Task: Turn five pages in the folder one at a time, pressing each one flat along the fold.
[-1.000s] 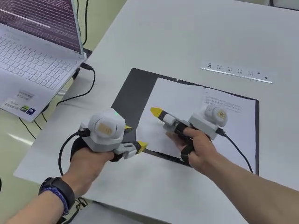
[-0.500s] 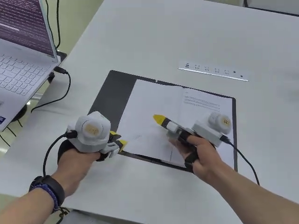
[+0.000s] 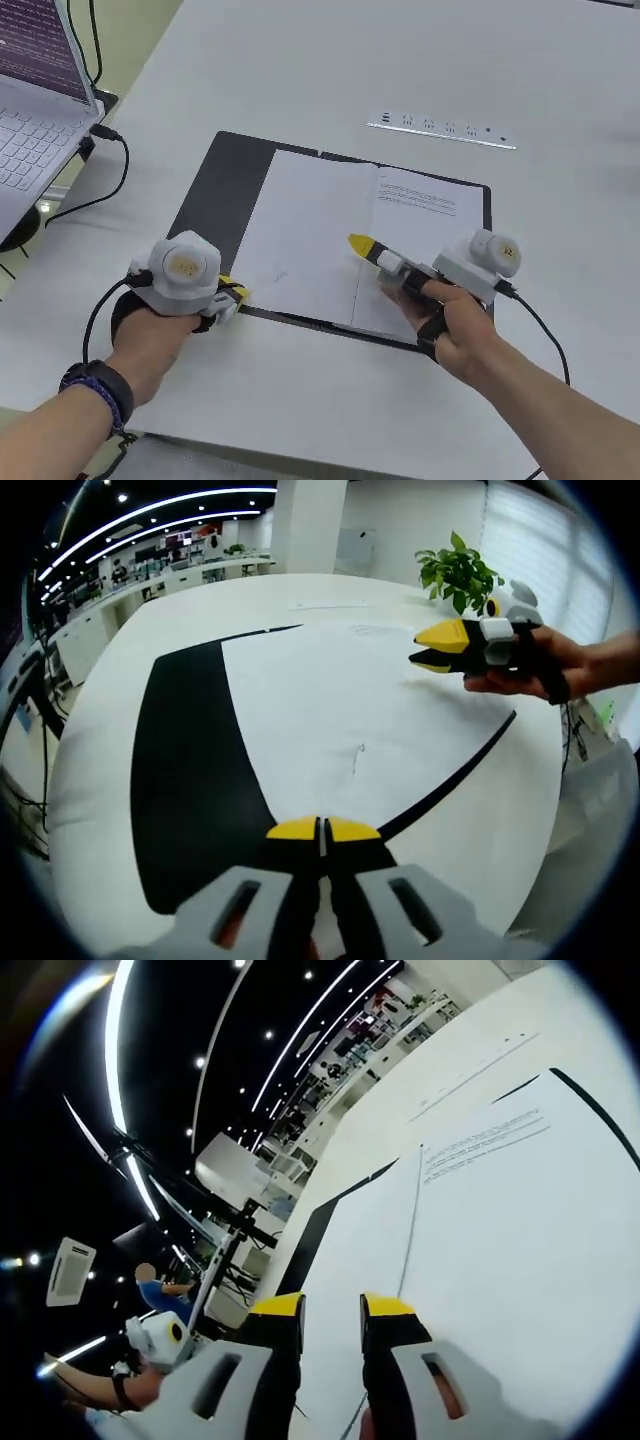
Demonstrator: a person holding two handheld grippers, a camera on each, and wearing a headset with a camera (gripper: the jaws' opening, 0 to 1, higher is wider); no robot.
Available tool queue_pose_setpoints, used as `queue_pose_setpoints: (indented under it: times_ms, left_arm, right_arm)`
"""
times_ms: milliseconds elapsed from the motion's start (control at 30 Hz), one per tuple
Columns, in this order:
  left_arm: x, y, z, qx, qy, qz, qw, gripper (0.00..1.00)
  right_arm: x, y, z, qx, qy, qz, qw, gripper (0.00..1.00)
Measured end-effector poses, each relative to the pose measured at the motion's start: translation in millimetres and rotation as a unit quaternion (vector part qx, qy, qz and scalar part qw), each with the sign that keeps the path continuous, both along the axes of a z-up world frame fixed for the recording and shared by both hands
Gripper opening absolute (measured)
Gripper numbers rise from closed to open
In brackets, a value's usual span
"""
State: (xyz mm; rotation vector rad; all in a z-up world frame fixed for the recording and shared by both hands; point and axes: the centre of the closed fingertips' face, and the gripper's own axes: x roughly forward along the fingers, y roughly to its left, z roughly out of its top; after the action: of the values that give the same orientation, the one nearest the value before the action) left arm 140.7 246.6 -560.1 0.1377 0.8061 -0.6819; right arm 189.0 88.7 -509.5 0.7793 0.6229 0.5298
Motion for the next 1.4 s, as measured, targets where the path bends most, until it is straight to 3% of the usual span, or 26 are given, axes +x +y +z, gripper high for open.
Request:
queue_pose_setpoints:
  times_ms: [100, 233, 367, 633, 900, 1167, 1400]
  left_arm:
    - [-1.2, 0.2, 0.8, 0.009, -0.007, -0.008, 0.9999, 0.00]
    - [-1.9, 0.1, 1.9, 0.006, -0.009, -0.007, 0.9999, 0.00]
    - [-3.2, -0.4, 3.3, 0.001, -0.005, -0.005, 1.0000, 0.00]
    - [-7.2, -2.2, 7.2, 0.006, -0.017, -0.006, 0.9998, 0.00]
    - [-7.1, -1.8, 8.8, 0.003, -0.011, 0.000, 0.9999, 0.00]
    - [-6.0, -1.1, 8.5, -0.006, -0.004, 0.007, 1.0000, 0.00]
    - [-3.1, 0.6, 5.1, -0.006, -0.002, 0.008, 0.9999, 0.00]
  right_arm:
    - [-2.6, -5.3, -0.1, -0.001, -0.002, -0.001, 1.0000, 0.19]
    - [-1.6, -8.2, -3.6, -0.010, -0.003, 0.004, 0.9999, 0.17]
    - [5.0, -9.7, -5.2, -0.011, -0.008, 0.010, 0.9999, 0.12]
    - [18.7, -8.8, -10.3, -0.012, -0.008, 0.011, 0.9998, 0.05]
    - [36.3, -8.3, -16.0, -0.014, -0.004, 0.006, 0.9999, 0.00]
    - [31.2, 0.5, -16.3, -0.026, 0.001, 0.007, 0.9996, 0.00]
    - [35.9, 0.2, -15.7, -0.020, 0.003, -0.004, 0.9998, 0.00]
